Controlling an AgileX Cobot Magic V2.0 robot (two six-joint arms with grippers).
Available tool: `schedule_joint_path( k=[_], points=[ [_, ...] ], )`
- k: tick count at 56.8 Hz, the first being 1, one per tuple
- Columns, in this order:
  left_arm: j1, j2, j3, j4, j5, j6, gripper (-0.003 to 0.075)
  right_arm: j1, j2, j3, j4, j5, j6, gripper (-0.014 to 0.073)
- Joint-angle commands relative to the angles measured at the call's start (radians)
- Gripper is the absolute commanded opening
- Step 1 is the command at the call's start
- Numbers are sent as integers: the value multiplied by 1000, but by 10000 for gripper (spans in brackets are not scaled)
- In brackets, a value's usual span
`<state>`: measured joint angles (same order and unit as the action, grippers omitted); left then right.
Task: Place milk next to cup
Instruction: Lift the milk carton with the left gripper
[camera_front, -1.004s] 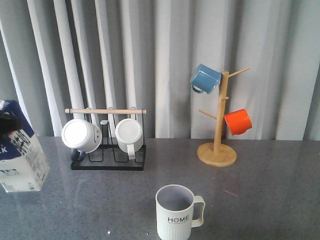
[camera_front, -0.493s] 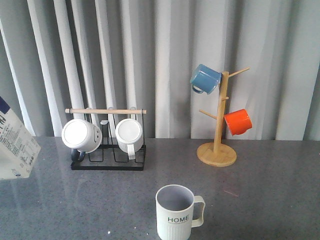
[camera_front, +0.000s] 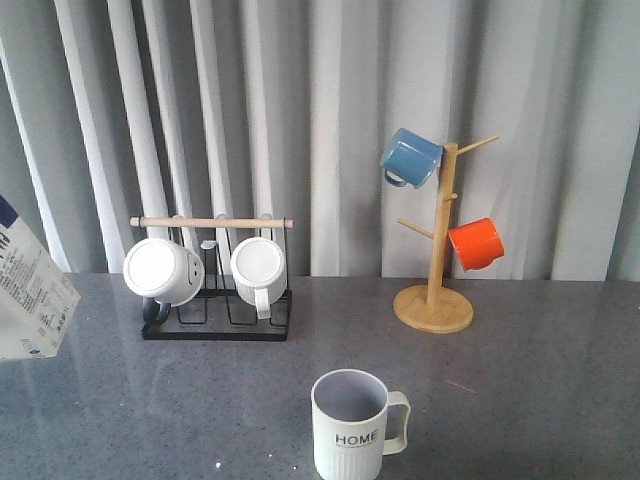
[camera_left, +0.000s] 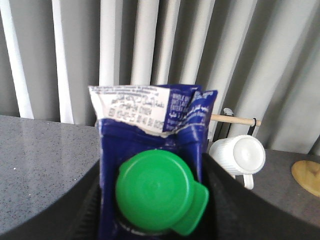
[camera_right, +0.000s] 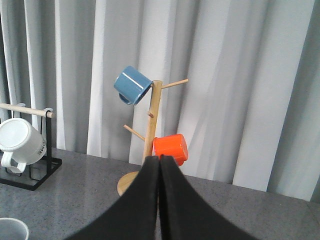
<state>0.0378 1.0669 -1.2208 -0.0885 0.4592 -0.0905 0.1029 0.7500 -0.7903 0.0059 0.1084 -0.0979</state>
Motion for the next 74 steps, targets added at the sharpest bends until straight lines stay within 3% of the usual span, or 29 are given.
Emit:
schedule_joint_path(
  k=[1, 9, 17, 26, 34, 44, 63, 74],
  points=[
    [-28, -23, -31, -66, -56, -3, 146, -7, -5, -32, -6, -64, -2, -8],
    [-88, -14, -4, -110, -76, 50, 146, -7, -5, -32, -6, -64, -2, -8],
    [-142, 16, 69, -237, -250, 121, 146, -7, -5, -32, -6, -64, -2, -8],
    [-245, 44, 166, -515, -478, 432, 146, -7, -5, -32, -6, -64, -2, -8],
    [-338, 76, 202, -757, -597, 731, 146, -7, -5, -32, -6, -64, -2, -8],
    [-449, 128, 202, -966, -607, 1040, 146, -7, -5, -32, -6, -64, -2, -8],
    [-582, 252, 180, -1238, -710, 1212, 146, -7, -5, -32, -6, -64, -2, -8],
    [-631, 301, 115, -1475, -746, 1457, 146, -7, -5, -32, -6, -64, -2, -8]
  ],
)
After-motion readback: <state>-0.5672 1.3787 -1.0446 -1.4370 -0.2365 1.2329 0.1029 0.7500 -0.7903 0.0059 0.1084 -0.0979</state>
